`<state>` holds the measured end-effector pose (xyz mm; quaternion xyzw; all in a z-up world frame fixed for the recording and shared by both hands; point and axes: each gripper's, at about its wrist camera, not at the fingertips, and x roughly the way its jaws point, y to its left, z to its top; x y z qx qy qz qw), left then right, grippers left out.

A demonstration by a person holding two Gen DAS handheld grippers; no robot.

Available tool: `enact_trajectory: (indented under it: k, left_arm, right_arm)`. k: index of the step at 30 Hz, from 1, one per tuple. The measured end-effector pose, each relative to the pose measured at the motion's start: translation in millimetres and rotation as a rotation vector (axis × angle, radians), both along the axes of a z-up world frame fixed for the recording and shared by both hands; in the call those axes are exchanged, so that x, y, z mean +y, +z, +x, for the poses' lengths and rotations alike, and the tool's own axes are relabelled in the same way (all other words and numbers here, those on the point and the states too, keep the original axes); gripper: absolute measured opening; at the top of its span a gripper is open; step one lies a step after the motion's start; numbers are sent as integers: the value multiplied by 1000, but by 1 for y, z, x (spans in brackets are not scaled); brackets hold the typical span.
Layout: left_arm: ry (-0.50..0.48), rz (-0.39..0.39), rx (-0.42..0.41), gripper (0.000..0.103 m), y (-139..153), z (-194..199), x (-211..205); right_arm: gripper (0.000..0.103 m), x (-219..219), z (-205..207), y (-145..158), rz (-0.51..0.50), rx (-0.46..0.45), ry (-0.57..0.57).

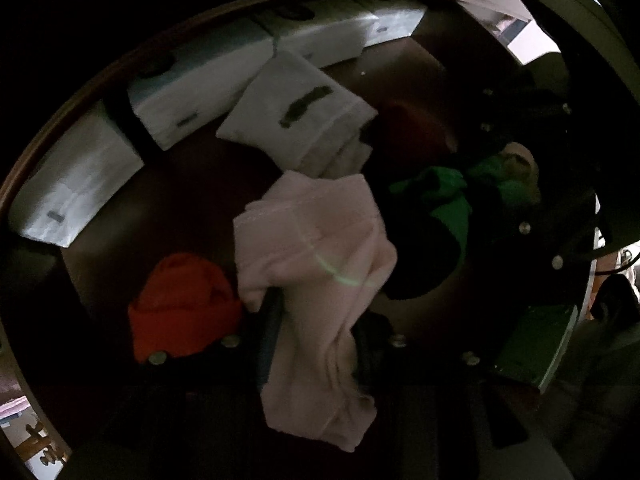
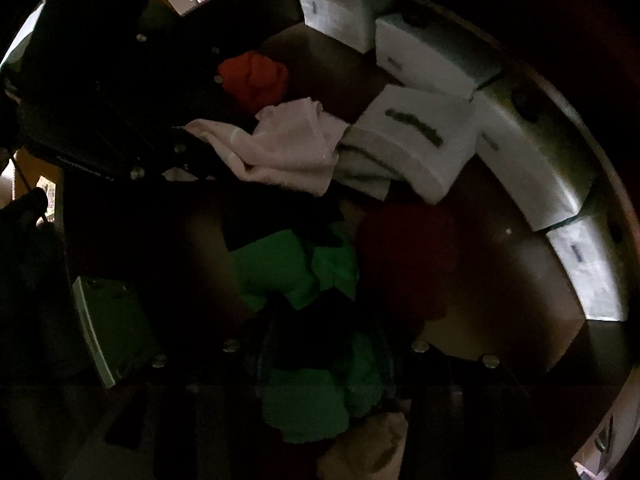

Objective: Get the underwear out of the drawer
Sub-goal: 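Grasp the pink garment with the left tool while the right tool grasps the green-black garment, then lift both held garments up out of the drawer toward the tray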

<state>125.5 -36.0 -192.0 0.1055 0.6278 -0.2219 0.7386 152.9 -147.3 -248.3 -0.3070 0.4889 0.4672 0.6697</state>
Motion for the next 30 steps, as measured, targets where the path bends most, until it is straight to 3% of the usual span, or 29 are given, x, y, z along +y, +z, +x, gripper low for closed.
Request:
enact_trajectory:
  k: [6, 11, 20, 30]
  left_arm:
    - [-2, -11, -5, 30, 0, 1, 1]
    - [36, -55, -28, 14, 7, -1, 3]
    - [95, -99, -159, 7, 30, -11, 9]
    - [135, -111, -307, 7, 51, -20, 26]
  right_arm:
    - [44, 5, -4, -9, 5, 65, 13]
    - [28, 3, -5, 0, 95, 101, -7]
    - [23, -8, -16, 21, 223, -15, -39]
    - [23, -30, -19, 37, 341, -56, -72]
